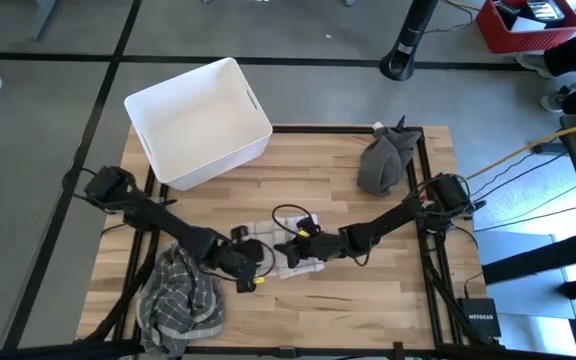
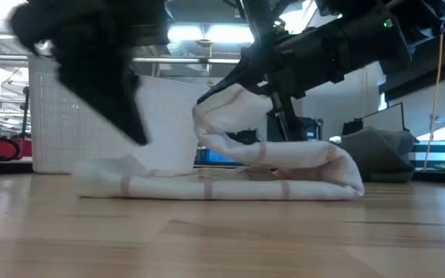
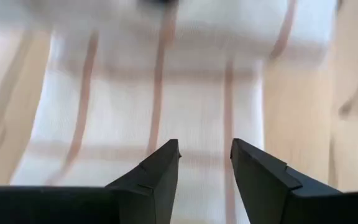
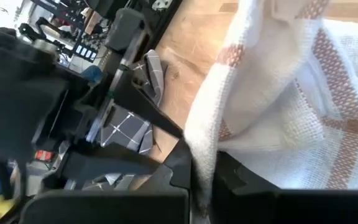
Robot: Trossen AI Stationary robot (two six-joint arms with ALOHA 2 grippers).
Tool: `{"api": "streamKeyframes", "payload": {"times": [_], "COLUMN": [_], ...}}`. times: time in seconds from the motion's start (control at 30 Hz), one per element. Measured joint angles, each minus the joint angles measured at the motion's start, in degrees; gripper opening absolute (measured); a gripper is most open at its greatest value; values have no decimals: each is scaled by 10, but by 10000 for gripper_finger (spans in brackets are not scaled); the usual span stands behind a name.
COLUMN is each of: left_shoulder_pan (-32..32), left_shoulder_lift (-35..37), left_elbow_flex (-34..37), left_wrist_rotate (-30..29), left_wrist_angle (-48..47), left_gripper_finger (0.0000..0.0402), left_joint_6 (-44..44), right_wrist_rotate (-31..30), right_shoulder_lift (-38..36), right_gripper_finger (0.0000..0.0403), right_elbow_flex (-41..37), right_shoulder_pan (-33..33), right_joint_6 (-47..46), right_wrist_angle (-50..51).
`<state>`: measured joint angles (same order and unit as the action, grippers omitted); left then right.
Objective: Fold towel
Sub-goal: Fold the brown-white towel
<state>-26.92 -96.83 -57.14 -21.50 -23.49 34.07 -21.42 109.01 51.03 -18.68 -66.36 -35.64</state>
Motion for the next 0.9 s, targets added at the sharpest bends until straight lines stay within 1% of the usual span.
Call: {"api": "streamKeyframes", "payload": {"times": [0.07,0.13,0.2,0.27,0.33,0.4,0.6,0.9], "left_shoulder_pan": [-15,-31,-41,-45,-43,-41,-45,-63], "left_shoulder_lift": [8,6,-10,-22,-31,-35,-35,-27], "left_elbow_flex": [8,29,58,80,91,100,103,104], "left_wrist_rotate": [-5,-19,-33,-45,-51,-56,-62,-56], "left_wrist_angle": [-29,-23,-2,39,82,103,114,107], "left_gripper_finger": [141,141,141,141,141,141,141,141], "left_joint_6": [37,57,73,87,90,92,96,105], "right_wrist_rotate": [-7,-15,-24,-44,-46,-44,-22,-23], "right_shoulder_lift": [0,0,0,1,9,23,64,72], "right_gripper_finger": [21,21,21,21,21,21,21,21], "right_elbow_flex": [0,0,3,11,24,38,56,56], "right_shoulder_pan": [0,0,0,0,0,0,4,16], "right_joint_6": [-9,-12,-17,-18,-5,-2,-25,-52], "right_wrist_angle": [1,-2,-5,0,-1,9,32,12]}}
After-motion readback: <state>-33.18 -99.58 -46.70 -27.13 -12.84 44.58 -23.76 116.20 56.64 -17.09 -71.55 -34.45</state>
